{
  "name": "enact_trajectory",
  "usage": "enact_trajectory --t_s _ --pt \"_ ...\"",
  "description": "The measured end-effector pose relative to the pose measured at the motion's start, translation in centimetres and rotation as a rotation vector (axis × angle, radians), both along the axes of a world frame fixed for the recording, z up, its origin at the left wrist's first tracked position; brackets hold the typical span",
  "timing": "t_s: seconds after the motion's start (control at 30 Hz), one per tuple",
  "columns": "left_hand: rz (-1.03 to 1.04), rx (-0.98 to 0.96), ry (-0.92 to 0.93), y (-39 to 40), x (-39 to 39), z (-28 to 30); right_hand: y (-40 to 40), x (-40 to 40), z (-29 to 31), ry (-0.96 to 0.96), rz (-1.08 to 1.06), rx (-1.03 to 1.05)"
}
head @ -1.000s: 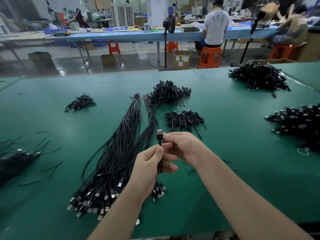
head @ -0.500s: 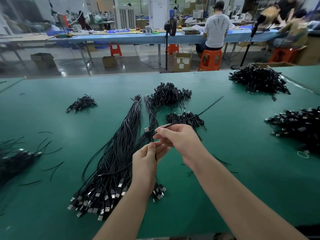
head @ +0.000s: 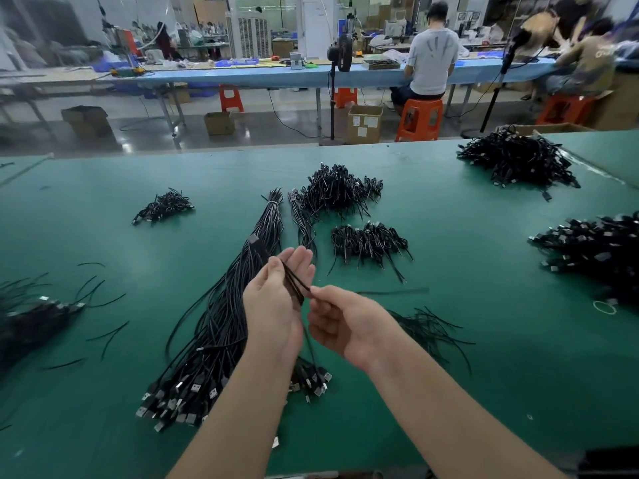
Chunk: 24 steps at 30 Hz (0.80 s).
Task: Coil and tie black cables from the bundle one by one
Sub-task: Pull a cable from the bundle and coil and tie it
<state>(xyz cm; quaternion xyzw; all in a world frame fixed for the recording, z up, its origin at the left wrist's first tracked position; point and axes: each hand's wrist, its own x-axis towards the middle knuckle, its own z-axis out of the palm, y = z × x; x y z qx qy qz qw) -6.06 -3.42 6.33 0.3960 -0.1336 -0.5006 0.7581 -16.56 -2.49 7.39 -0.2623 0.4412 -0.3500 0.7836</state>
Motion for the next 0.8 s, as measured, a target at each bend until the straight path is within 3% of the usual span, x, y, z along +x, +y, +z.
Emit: enact_trajectory --t_s 0.13,0.37,0.53,0.7,0.8 --pt "-0.008 -0.040 0.036 0.1 -0.6 0.7 0.2 0.3 -1.1 -0.140 -0.003 0.222" --pt "-0.090 -0.066 -0.103 0.2 0.5 0.4 0.5 -0.9 -3.0 -0.118 0.023 0.303" --pt "-0.342 -0.065 -0.216 1.5 0.5 -0.1 -1.5 -2.0 -2.6 -0.049 -0.013 0.185" --pt "-0.576 -0.086 -0.323 2.7 0.4 -0.9 -3.6 -2.3 -1.8 0.161 0.230 -0.131" --pt "-0.663 -0.075 -0.330 3.1 0.5 -1.3 -4.6 -2.7 -0.9 0.252 0.143 -0.174"
